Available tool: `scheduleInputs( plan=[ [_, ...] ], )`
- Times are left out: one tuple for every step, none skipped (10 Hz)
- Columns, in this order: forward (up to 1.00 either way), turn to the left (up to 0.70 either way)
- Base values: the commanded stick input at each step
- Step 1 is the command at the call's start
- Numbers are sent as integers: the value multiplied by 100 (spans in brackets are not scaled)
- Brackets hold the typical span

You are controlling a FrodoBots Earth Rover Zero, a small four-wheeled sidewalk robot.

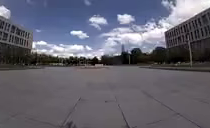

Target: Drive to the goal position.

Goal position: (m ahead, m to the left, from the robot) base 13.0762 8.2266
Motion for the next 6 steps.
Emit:
scheduleInputs(
  plan=[
    [70, 0],
    [70, 0],
    [70, 0],
    [70, 0],
    [70, 0],
    [70, 0]
  ],
)
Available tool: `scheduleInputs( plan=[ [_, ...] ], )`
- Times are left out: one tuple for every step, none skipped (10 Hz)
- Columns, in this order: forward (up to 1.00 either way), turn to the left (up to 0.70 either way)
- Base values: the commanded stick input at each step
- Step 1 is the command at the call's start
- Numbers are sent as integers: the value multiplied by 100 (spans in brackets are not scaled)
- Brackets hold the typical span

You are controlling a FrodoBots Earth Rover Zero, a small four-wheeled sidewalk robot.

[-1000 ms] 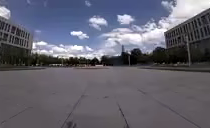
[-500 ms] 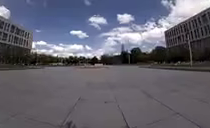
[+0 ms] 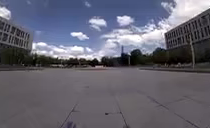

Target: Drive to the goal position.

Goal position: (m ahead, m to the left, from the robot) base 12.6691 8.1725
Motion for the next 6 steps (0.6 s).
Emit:
scheduleInputs(
  plan=[
    [70, 0],
    [70, 0],
    [70, 0],
    [70, 0],
    [70, 0],
    [70, 0]
  ],
)
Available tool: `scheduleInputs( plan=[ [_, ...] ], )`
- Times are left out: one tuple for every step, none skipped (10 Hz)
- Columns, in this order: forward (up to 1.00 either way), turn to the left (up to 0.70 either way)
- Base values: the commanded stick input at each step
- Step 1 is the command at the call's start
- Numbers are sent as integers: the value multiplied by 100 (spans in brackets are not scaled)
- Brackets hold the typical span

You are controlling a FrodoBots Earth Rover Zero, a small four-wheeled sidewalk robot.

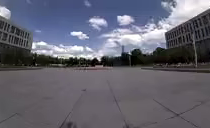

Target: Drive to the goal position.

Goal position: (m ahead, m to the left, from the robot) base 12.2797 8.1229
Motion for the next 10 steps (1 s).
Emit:
scheduleInputs(
  plan=[
    [70, 0],
    [70, 0],
    [70, 0],
    [70, 0],
    [70, 0],
    [70, 0],
    [70, 0],
    [70, 0],
    [70, 0],
    [70, 0]
  ],
)
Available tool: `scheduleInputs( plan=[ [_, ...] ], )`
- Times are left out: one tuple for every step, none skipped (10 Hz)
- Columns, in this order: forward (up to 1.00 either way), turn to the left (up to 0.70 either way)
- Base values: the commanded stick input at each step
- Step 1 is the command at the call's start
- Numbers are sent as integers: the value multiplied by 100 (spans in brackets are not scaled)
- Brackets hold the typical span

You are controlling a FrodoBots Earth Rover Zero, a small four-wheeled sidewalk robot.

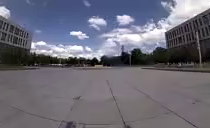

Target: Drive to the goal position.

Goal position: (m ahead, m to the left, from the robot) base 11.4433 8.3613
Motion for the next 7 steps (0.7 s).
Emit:
scheduleInputs(
  plan=[
    [70, 0],
    [70, 0],
    [70, 0],
    [70, 0],
    [70, 0],
    [70, 0],
    [70, 0]
  ],
)
